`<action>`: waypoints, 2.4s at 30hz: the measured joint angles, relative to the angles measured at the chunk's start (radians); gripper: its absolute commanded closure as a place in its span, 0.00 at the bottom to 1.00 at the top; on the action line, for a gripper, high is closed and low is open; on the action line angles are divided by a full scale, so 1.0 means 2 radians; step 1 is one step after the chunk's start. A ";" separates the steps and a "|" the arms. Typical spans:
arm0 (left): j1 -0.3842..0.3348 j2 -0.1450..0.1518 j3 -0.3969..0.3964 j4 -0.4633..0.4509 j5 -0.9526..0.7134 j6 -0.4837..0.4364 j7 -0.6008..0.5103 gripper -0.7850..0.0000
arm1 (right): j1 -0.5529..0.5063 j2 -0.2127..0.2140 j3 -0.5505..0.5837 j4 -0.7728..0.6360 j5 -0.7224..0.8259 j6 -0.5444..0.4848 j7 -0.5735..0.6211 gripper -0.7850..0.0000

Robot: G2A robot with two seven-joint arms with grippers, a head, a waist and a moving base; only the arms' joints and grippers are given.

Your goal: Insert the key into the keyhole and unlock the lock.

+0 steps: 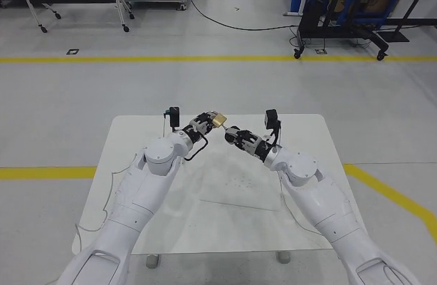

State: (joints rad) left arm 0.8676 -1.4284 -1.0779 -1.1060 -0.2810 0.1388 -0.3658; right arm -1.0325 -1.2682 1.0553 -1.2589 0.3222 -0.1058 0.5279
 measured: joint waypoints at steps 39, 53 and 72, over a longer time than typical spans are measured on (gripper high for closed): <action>0.003 -0.008 0.004 0.006 0.014 -0.001 0.014 1.00 | 0.010 -0.014 -0.006 0.007 -0.035 0.029 -0.046 1.00; 0.002 -0.010 -0.002 0.008 0.016 -0.004 0.015 1.00 | 0.002 -0.017 0.004 0.007 -0.026 0.013 -0.038 0.00; 0.015 -0.025 0.002 0.003 -0.022 -0.136 0.059 1.00 | -0.045 -0.008 0.047 -0.023 0.008 -0.055 -0.006 0.42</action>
State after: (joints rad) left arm 0.8977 -1.4778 -1.0745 -1.0993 -0.3240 -0.1333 -0.2474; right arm -1.1217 -1.2841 1.1495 -1.3046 0.3392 -0.2149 0.5156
